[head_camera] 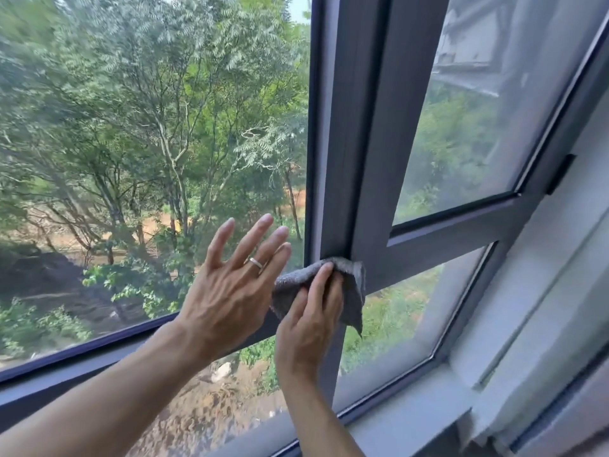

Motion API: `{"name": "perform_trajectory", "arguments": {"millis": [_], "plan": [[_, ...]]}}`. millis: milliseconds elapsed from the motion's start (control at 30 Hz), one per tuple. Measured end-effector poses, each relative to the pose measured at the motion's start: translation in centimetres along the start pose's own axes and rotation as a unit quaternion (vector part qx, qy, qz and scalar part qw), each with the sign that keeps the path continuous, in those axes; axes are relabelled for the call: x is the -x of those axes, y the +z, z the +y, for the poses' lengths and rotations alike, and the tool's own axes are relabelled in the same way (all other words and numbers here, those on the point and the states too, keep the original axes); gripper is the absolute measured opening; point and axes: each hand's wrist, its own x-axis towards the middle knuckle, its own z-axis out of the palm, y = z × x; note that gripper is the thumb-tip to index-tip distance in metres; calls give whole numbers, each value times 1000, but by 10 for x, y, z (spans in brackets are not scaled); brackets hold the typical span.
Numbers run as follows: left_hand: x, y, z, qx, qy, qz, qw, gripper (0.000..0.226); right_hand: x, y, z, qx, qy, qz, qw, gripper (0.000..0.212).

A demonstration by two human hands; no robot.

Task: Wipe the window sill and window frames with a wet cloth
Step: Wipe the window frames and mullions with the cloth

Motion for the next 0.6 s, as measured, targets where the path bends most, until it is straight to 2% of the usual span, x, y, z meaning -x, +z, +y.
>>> {"name": "perform_trajectory", "arguments": {"millis": [133, 167, 267, 433, 567, 600], "plan": [[-9, -6, -10, 11, 6, 17, 1000, 58, -32, 5, -4, 61, -134, 27, 989, 50], [-10, -7, -11, 15, 7, 18, 1000, 58, -29, 5, 1, 52, -120, 36, 991, 53], [-12, -10, -20, 17, 7, 19, 1000, 59, -7, -2, -1, -25, 28, 58, 998, 60], [-13, -11, -24, 2, 12, 10, 1000, 68, -51, -4, -23, -48, 39, 117, 991, 41], [-11, -11, -21, 17, 6, 17, 1000, 68, -38, -16, -18, -92, 181, 91, 975, 52], [-12, -13, -21, 19, 9, 21, 1000, 67, -38, -17, -20, -97, 190, 89, 973, 51]]}}
